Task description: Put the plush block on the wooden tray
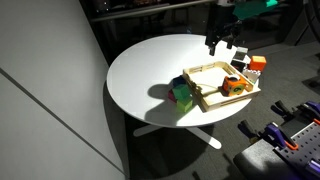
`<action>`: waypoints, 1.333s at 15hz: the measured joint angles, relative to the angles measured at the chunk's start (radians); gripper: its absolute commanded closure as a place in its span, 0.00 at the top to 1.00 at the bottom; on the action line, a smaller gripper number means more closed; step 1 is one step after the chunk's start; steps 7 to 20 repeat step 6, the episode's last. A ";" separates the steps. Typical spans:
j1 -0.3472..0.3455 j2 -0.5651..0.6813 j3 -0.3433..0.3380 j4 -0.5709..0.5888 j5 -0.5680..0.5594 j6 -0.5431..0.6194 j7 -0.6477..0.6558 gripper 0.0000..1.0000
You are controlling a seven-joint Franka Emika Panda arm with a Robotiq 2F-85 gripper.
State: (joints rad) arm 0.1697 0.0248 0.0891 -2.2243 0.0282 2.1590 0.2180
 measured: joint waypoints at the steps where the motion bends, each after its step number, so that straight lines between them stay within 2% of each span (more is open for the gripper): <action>1: 0.000 -0.009 0.004 0.000 0.010 -0.017 -0.018 1.00; 6: 0.000 -0.050 0.016 0.000 0.023 -0.091 -0.063 1.00; 20: 0.000 -0.050 0.016 0.000 0.023 -0.091 -0.063 1.00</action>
